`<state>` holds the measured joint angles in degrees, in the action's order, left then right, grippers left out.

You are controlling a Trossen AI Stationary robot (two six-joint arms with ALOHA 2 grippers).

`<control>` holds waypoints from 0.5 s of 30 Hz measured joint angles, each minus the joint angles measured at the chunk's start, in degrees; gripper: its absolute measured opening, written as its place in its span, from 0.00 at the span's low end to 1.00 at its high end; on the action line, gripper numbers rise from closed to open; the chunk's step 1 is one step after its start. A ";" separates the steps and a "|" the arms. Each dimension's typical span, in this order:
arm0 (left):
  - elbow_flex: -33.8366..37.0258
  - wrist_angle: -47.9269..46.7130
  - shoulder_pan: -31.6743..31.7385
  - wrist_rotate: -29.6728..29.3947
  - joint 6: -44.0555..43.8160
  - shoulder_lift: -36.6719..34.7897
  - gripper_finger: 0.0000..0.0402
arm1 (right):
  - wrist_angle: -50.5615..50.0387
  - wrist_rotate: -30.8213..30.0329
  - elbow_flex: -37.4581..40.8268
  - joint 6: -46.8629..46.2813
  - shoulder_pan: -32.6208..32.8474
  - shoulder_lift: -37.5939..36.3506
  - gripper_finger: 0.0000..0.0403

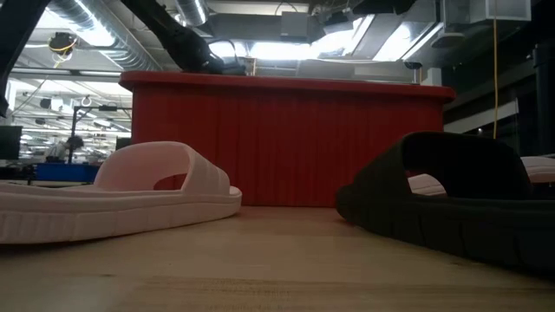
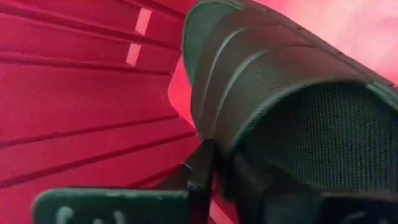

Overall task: Pick and place slides into bin
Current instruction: Put the top black slipper into the red bin

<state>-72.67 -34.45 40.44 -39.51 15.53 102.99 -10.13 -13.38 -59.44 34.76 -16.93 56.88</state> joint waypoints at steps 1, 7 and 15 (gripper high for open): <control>0.03 -0.05 0.02 0.00 0.00 0.03 0.14 | 0.00 -0.01 0.00 0.00 0.00 0.00 0.01; 0.07 -0.07 0.05 -0.27 -0.03 0.03 0.23 | 0.00 0.00 0.00 0.01 0.02 0.00 0.01; -0.50 -0.12 -0.78 1.12 -2.99 0.03 0.30 | -0.04 -0.01 0.00 0.09 0.02 0.00 0.01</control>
<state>-73.17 -34.57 39.66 -38.38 12.54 103.02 -10.17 -13.39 -59.44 34.85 -16.91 56.88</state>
